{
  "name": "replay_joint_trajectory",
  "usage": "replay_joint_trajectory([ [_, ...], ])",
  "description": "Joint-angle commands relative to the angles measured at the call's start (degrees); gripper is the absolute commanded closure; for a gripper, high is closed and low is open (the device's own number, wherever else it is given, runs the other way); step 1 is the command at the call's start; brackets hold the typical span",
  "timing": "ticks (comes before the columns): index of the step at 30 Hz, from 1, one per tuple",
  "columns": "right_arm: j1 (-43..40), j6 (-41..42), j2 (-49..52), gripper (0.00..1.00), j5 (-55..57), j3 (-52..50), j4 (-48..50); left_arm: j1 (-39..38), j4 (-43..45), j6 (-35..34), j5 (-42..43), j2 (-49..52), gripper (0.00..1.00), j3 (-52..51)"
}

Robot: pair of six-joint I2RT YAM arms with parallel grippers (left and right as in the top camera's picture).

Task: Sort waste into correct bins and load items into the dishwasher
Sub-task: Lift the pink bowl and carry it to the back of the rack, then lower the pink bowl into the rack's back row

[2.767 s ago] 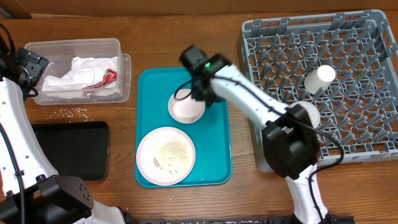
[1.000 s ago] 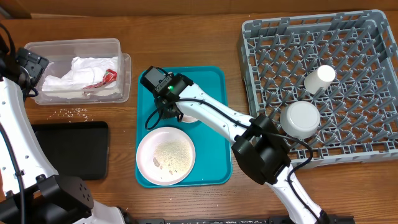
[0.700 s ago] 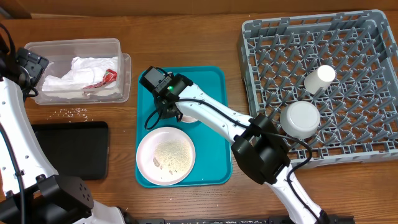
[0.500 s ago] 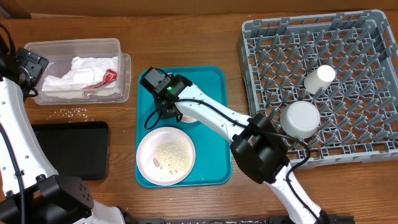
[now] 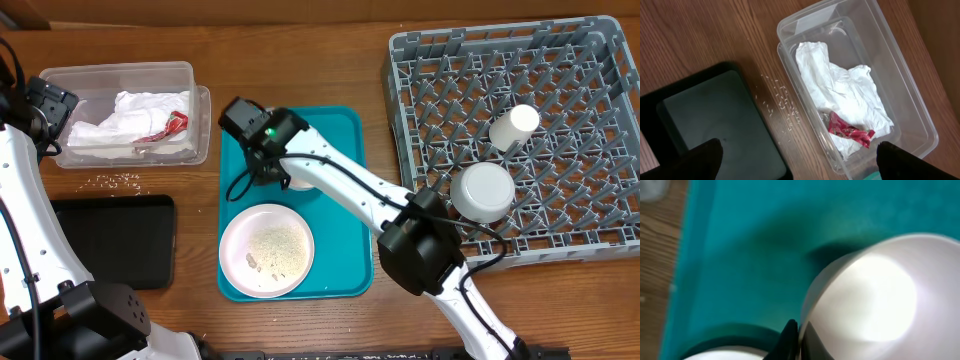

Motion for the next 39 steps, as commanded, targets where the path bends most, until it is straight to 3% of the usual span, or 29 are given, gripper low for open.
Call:
replay_joint_trajectory([
  [1, -4.57, 0.11, -1.68, 0.96, 0.04, 13.7, -6.36, -0.11, 0.0, -0.79, -0.59, 0.44, 0.0, 0.02],
  [7, -17.4, -0.59, -2.03, 0.96, -1.55, 32.59, -20.24, -0.11, 0.0, -0.79, -0.59, 0.44, 0.0, 0.02],
  [10, -26.67, -5.97, -2.03, 0.96, -11.56, 39.23, -25.18, -0.11, 0.0, -0.79, -0.59, 0.44, 0.0, 0.02],
  [14, -40.26, -13.33, -1.95, 0.96, -31.8, 40.41, -26.08, -0.11, 0.02, -0.79, -0.59, 0.44, 0.0, 0.02],
  [21, -55.69, -25.75, -1.16, 0.96, -59.54, 31.93, -22.53, -0.11, 0.02, -0.79, -0.59, 0.44, 0.0, 0.02],
  [26, -59.95, -26.86, -1.16, 0.95, -70.25, 21.4, -11.69, -0.11, 0.02, -0.79, -0.59, 0.44, 0.0, 0.02],
  [28, -60.74, -25.94, -1.16, 0.95, -74.44, 16.72, -5.62, -0.11, 0.02, -0.79, -0.59, 0.44, 0.0, 0.02],
  [30, -61.9, -18.71, -1.16, 0.95, -75.63, 9.6, 4.26, -0.11, 0.0, -0.79, -0.59, 0.44, 0.0, 0.02],
  [34, -63.6, -12.76, -1.16, 0.96, -80.24, 2.54, 13.57, -0.11, 0.0, -0.79, -0.57, 0.44, 0.0, 0.02],
  [39, -65.92, -10.88, -1.16, 0.96, -82.2, -1.18, 14.82, -0.11, 0.02, -0.79, -0.59, 0.44, 0.0, 0.02],
])
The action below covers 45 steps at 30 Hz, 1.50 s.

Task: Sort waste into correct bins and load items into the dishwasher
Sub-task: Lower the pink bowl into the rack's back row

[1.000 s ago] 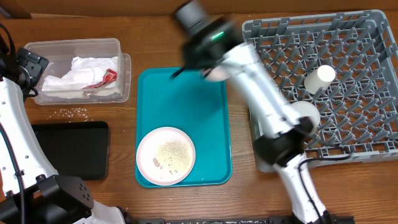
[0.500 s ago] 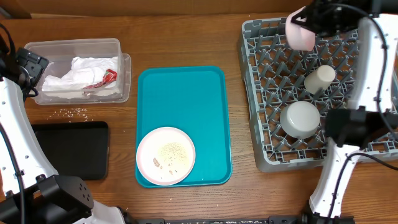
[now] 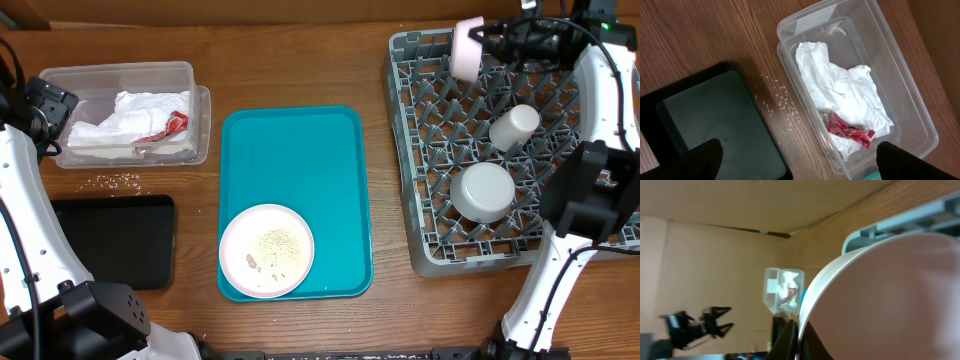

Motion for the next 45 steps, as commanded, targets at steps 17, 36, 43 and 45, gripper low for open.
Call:
replay_joint_trajectory([
  [17, -3.23, 7.78, -1.11, 0.93, 4.76, -1.6, -1.64, -0.11, 0.02, -0.79, -0.59, 0.44, 0.0, 0.02],
  [36, 8.79, 5.99, -11.02, 0.54, 53.16, 4.57, -8.63, -0.11, 0.04, -0.79, -0.59, 0.44, 0.0, 0.02],
  [43, 19.04, 1.66, -8.74, 0.49, 75.73, 4.11, -10.16, -0.11, 0.02, -0.79, -0.59, 0.44, 0.0, 0.02],
  [45, 21.38, 1.66, -7.98, 0.47, 81.61, 4.07, -10.1, -0.11, 0.04, -0.79, -0.59, 0.44, 0.0, 0.02],
])
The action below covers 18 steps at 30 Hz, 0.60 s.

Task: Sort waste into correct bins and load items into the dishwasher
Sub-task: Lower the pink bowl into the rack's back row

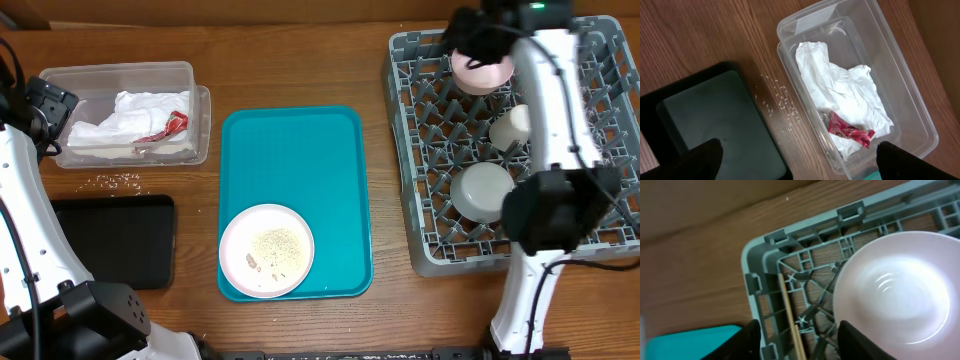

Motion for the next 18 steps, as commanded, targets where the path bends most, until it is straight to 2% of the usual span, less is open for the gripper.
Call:
replay_joint_trajectory([
  [1, 3.19, -1.99, 1.38, 0.46, 18.73, 0.44, 0.22, -0.11, 0.04, -0.79, -0.59, 0.44, 0.0, 0.02],
  [13, 3.5, -2.1, 4.68, 0.46, 24.79, -1.33, 0.83, -0.11, 0.04, -0.79, -0.59, 0.44, 0.0, 0.02],
  [18, 3.26, -3.3, 5.29, 0.5, 23.82, -1.53, 0.33, -0.11, 0.04, -0.79, -0.59, 0.44, 0.0, 0.02],
])
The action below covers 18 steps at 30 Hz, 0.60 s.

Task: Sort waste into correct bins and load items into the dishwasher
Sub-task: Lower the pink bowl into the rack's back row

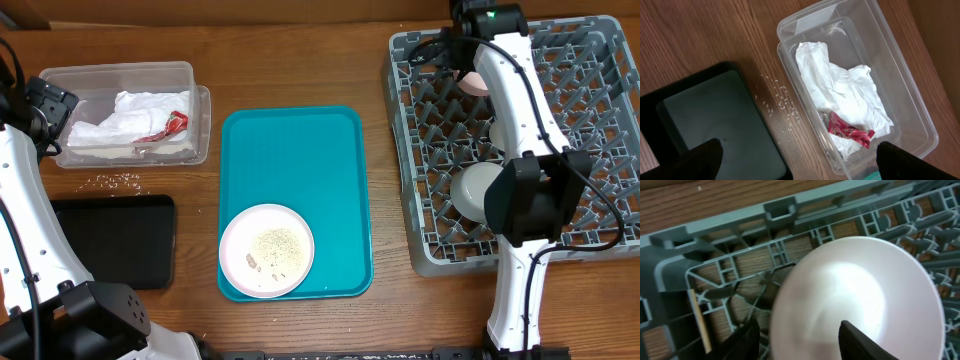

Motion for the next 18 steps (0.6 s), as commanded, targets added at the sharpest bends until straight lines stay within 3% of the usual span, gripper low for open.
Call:
replay_joint_trajectory([
  [1, -0.09, -0.7, 0.76, 0.51, 0.46, -0.24, -0.26, -0.13, 0.02, -0.79, -0.59, 0.44, 0.0, 0.02],
  [4, -0.09, -0.68, 1.64, 0.55, -2.1, -0.26, -0.66, -0.13, 0.02, -0.79, -0.59, 0.44, 0.0, 0.02],
  [10, -0.09, 1.73, 2.43, 0.85, -2.62, -0.24, -1.51, -0.13, 0.02, -0.79, -0.59, 0.44, 0.0, 0.02],
  [13, -0.09, 2.38, 2.34, 0.9, -3.15, 0.02, -1.77, -0.13, 0.02, -0.79, -0.59, 0.44, 0.0, 0.02],
  [14, -0.09, 2.38, 2.14, 0.96, -4.2, 1.16, -3.04, -0.13, 0.02, -0.79, -0.59, 0.44, 0.0, 0.02],
  [18, -0.35, 2.78, 0.79, 0.96, -7.87, 6.43, -6.6, -0.13, 0.02, -0.79, -0.59, 0.44, 0.0, 0.02],
])
